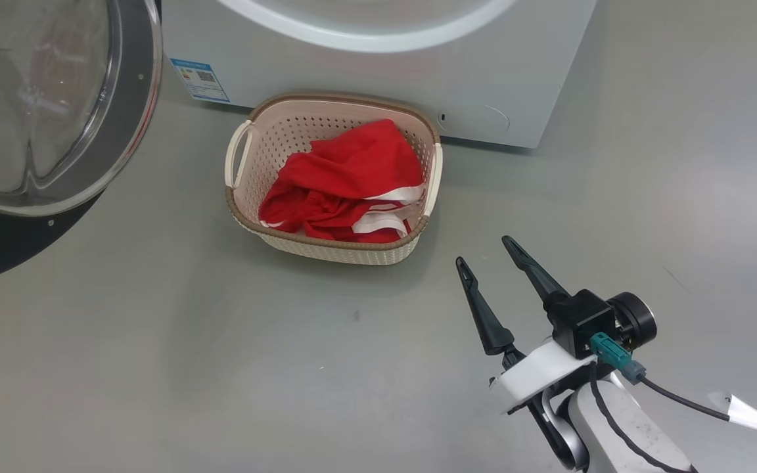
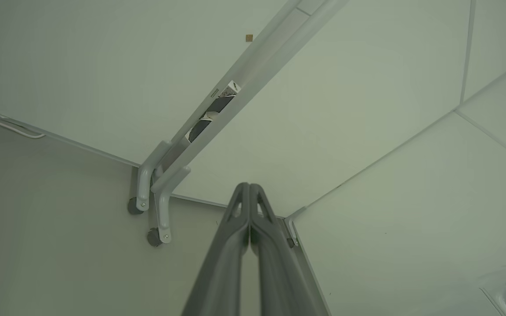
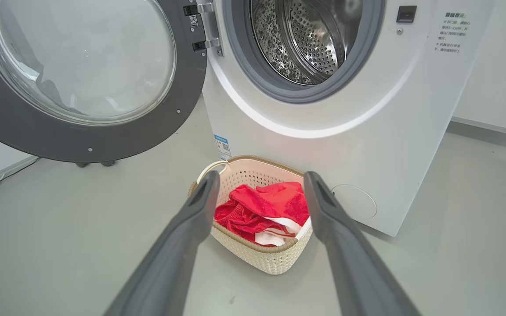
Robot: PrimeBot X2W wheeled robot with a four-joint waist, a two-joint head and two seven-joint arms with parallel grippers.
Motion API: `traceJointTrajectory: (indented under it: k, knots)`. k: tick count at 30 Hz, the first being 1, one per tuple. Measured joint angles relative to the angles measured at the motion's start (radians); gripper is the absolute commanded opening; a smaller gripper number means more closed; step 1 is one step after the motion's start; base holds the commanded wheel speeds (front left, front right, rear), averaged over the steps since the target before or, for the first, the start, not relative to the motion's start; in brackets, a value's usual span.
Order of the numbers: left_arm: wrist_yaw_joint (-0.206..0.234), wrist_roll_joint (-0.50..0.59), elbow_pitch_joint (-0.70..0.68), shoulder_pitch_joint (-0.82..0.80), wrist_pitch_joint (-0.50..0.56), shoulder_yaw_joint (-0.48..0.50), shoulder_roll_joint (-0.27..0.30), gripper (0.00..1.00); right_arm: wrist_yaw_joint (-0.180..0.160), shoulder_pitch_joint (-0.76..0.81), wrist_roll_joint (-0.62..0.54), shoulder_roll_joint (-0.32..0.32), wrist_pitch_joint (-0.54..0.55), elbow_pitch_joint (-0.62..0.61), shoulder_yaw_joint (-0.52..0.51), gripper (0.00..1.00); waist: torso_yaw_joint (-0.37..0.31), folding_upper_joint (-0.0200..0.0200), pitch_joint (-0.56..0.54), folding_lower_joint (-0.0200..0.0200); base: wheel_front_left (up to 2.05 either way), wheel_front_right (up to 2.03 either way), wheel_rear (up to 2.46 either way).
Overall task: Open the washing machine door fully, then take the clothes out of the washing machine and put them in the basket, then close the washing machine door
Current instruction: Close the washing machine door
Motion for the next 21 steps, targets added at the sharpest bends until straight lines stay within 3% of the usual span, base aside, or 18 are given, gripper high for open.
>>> traceJointTrajectory:
  k: [4,12,21]
  knots:
    - [0.039,-0.037,0.081,-0.025,0.035,0.044,0.003,0.00,0.005,-0.009,0.000,0.001,0.000,0.007,0.009,1.00,-0.028,0.0000,-0.003,0.0000,0.00,0.00,0.00]
    - [0.054,-0.137,0.211,-0.108,0.140,0.103,0.002,0.00,0.004,-0.009,0.001,0.004,0.000,0.017,0.008,1.00,-0.064,0.0000,-0.023,0.0000,0.00,0.00,0.00]
    - [0.062,-0.166,0.309,-0.179,0.255,0.101,-0.001,0.00,0.004,-0.009,0.002,0.005,0.000,0.018,0.010,1.00,-0.063,0.0000,-0.030,0.0000,0.00,0.00,0.00]
